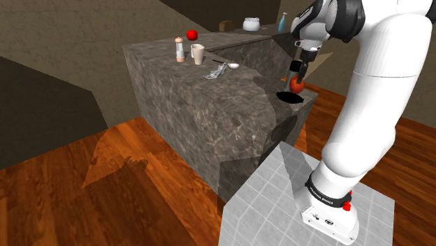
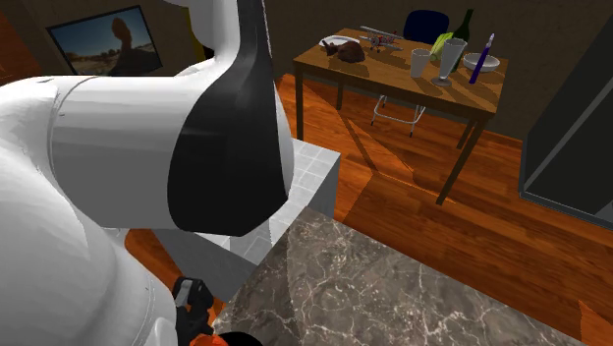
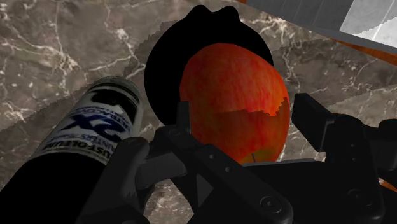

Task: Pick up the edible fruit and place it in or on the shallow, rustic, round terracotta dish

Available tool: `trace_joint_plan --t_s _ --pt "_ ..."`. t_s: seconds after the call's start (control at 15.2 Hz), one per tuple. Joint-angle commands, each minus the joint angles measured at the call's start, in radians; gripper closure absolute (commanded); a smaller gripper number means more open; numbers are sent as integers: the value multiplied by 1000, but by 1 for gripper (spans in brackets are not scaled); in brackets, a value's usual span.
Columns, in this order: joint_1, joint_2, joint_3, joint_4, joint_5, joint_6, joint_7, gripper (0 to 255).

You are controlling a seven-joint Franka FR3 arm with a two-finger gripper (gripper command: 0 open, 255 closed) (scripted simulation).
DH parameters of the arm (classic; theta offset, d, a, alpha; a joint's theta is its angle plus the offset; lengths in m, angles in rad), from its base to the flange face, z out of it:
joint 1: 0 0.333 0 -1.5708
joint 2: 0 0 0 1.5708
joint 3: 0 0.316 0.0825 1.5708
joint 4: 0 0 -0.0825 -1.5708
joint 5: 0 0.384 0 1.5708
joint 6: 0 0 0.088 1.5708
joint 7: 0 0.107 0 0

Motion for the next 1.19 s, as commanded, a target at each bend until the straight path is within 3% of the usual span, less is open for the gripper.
trace_joint_plan --t_s 0.0,0.2,0.73,0.79,1.12 --pt "-5 14 4 -12 12 22 -9 255" --pt "-11 36 12 -37 32 61 -22 255" --pt "-11 36 12 -37 32 61 -22 255" --pt "-11 36 12 -37 32 61 -22 0" --pt "-11 36 12 -37 32 61 -22 0"
